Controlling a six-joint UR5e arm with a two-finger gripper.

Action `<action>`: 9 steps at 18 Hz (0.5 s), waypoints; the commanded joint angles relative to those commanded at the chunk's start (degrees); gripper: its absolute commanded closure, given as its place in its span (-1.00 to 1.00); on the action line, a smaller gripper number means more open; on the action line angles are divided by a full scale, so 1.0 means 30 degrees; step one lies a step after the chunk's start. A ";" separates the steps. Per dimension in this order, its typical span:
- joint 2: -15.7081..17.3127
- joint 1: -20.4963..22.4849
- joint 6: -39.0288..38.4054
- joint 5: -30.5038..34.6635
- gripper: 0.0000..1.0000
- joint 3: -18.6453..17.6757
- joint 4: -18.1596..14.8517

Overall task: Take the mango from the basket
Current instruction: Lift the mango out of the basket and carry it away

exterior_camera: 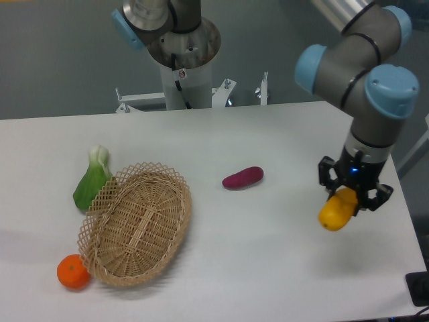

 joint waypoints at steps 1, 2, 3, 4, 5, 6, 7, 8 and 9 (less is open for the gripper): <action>-0.0206 0.0000 0.0000 0.0174 0.19 0.0119 -0.0001; -0.0237 -0.0029 0.0029 0.0350 0.20 0.0178 -0.0030; -0.0237 0.0000 0.0029 0.0352 0.20 0.0179 -0.0088; -0.0266 0.0000 0.0029 0.0381 0.20 0.0208 -0.0117; -0.0266 -0.0029 0.0029 0.0381 0.20 0.0208 -0.0118; -0.0266 -0.0029 0.0029 0.0439 0.20 0.0208 -0.0118; -0.0266 -0.0058 0.0029 0.0614 0.20 0.0237 -0.0118; -0.0295 -0.0088 0.0058 0.0819 0.20 0.0237 -0.0147; -0.0325 -0.0117 0.0030 0.0937 0.20 0.0237 -0.0147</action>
